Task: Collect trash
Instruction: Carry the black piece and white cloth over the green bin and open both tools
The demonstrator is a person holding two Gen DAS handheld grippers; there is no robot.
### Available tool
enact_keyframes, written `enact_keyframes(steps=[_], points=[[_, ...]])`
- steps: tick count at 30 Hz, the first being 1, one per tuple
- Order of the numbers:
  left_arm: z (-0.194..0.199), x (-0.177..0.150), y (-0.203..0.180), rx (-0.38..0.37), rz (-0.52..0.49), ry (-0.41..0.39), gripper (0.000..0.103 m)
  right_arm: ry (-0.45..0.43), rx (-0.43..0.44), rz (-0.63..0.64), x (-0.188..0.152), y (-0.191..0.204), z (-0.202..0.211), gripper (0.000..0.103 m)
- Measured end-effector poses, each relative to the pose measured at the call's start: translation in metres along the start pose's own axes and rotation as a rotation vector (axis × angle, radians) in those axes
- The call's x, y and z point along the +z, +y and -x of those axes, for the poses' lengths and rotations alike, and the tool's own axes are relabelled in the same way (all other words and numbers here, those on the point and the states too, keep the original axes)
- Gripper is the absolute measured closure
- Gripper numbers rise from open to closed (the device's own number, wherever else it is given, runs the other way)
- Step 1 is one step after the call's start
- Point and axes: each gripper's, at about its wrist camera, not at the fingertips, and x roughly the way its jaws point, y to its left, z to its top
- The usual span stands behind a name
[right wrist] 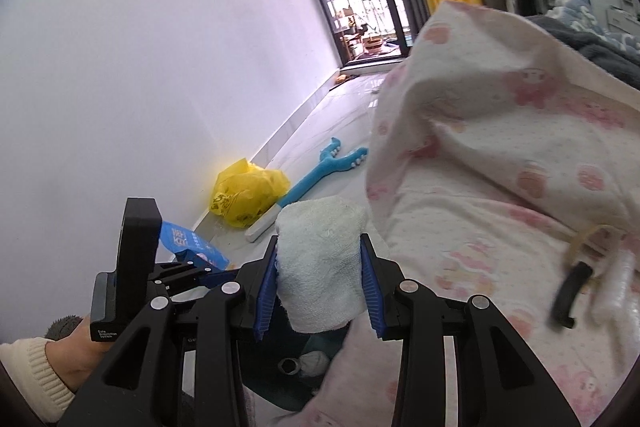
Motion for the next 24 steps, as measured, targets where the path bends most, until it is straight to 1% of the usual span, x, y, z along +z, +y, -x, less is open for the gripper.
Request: enact_keyframes(steps=[7,13,15,17,20,22,24], points=[[-0.006,-0.014,0.032,0.005,0.028,0.082,0.053,0.041,0.027,0.031,0.0,0.027,-0.025,0.064],[-0.014,-0.028,0.056,-0.014,0.069,0.154,0.052,0.09,0.043,0.054,0.001,0.045,-0.05,0.065],[-0.015,-0.032,0.06,-0.018,0.068,0.174,0.047,0.106,0.048,0.063,-0.001,0.051,-0.058,0.065],[-0.015,-0.036,0.064,-0.01,0.064,0.182,0.038,0.118,0.051,0.069,-0.002,0.054,-0.064,0.064],[-0.011,-0.038,0.071,-0.012,0.069,0.181,0.035,0.14,0.053,0.078,-0.004,0.062,-0.076,0.065],[-0.005,-0.039,0.076,-0.012,0.077,0.173,0.032,0.155,0.054,0.083,-0.006,0.067,-0.084,0.065],[0.0,-0.038,0.08,-0.014,0.083,0.16,0.03,0.173,0.052,0.086,-0.008,0.071,-0.092,0.065]])
